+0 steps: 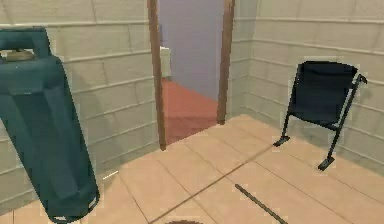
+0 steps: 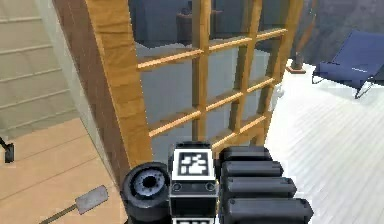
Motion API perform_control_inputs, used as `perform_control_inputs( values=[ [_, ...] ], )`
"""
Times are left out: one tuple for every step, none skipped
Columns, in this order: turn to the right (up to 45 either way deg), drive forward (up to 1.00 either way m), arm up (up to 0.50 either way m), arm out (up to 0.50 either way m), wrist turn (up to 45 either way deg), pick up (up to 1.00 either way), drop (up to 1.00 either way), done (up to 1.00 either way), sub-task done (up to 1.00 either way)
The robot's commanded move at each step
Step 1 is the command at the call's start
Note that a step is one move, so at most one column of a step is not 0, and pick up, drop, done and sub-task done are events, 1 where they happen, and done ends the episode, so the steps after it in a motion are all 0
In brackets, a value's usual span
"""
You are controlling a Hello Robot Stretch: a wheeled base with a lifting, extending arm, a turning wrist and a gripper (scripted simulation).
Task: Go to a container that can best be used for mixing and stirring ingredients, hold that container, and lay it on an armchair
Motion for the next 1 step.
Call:
perform_control_inputs(
  values=[
    [0.0,1.00,0.00,0.00,0.0,0.00,0.00,0.00,0.00]
  ],
)
